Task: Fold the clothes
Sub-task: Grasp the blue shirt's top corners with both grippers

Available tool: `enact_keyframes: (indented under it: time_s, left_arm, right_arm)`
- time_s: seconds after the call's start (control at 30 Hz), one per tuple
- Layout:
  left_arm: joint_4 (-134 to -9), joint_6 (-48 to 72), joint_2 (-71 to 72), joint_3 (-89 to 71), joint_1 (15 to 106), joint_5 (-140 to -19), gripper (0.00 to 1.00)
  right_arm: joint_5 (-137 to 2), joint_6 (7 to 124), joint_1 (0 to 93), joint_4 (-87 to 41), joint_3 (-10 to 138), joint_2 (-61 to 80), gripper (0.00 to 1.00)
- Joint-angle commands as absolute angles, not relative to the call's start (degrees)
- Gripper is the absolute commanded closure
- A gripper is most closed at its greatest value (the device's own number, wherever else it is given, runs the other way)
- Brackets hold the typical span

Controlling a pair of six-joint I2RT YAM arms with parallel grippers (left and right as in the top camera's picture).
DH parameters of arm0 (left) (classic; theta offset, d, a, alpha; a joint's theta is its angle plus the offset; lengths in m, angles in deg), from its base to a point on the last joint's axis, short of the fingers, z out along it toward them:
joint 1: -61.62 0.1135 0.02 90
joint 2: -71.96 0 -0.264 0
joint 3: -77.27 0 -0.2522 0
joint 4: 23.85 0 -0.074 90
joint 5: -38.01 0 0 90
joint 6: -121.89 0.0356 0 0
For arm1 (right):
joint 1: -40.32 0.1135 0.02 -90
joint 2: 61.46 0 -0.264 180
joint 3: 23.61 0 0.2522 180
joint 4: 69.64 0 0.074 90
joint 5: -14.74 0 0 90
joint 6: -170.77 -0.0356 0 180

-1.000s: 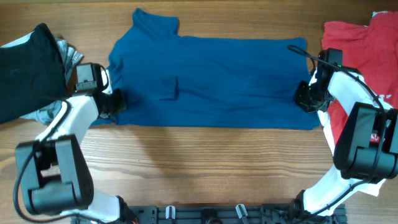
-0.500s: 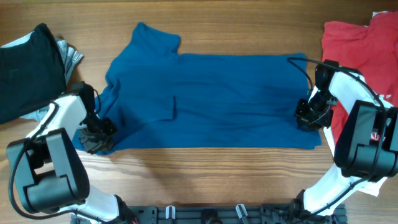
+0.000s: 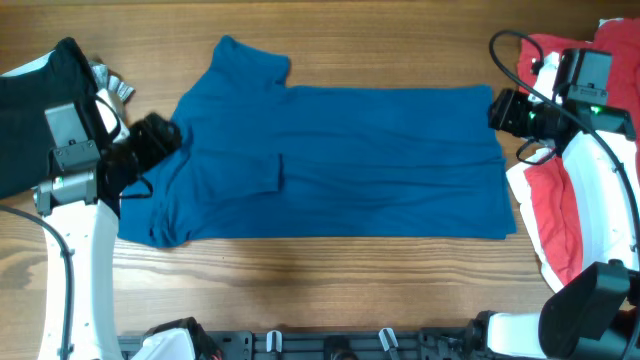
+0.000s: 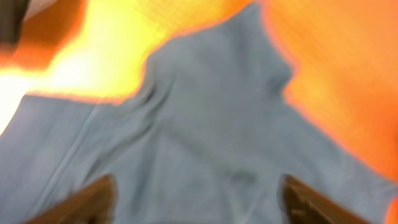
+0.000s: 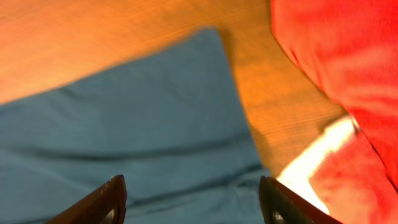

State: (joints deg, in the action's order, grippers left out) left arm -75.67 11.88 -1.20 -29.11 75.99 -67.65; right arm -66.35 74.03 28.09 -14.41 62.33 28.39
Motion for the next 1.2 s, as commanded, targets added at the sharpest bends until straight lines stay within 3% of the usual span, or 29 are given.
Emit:
enact_keyframes:
  time_s: [0.0,0.13,0.23,0.4,0.73,0.83,0.93,1.0,1.07,1.17]
  left_arm:
    - [-69.35,11.9,-3.32,-28.83,72.85,-71.91,0.0]
    - [-63.69,11.96,-12.61,-25.0,71.58,-71.91,0.0]
    - [-63.89,17.82,-32.13,-8.46,71.36,-71.95,0.0]
    - [-63.02,21.32,-48.7,7.23,70.07,-72.09,0.0]
    - [-49.29,22.69,-62.29,10.38,66.99,-71.89,0.03]
    - [-54.99,22.72,-62.91,10.36,67.03,-68.11,0.08]
    - [-60.04,22.72,-62.91,10.36,67.25,-66.93,0.2]
    - [-62.8,22.74,-62.97,10.36,67.25,-66.91,0.18]
    - [-65.22,22.74,-62.97,10.36,67.16,-66.93,0.32]
    - [-69.92,22.72,-62.97,10.36,67.08,-67.06,0.44]
  right_arm:
    - [-61.63,77.22,27.7,-14.93,63.05,28.43,0.3]
    - [-61.63,77.76,27.7,-14.19,63.71,28.43,0.26]
    - [-61.65,76.87,27.7,-13.21,63.71,28.43,0.25]
    - [-61.65,75.01,27.72,-12.62,63.71,28.43,0.23]
    - [-61.65,70.01,27.72,-12.31,63.69,28.43,0.23]
    - [-61.68,69.59,27.72,-11.92,63.69,28.43,0.23]
    - [-61.92,68.34,27.7,-11.87,63.69,28.43,0.23]
    - [-61.89,68.3,27.72,-11.89,63.69,28.43,0.23]
    - [-61.92,68.3,27.72,-11.94,63.69,28.43,0.23]
    - [-61.89,68.1,27.72,-11.89,63.69,28.43,0.23]
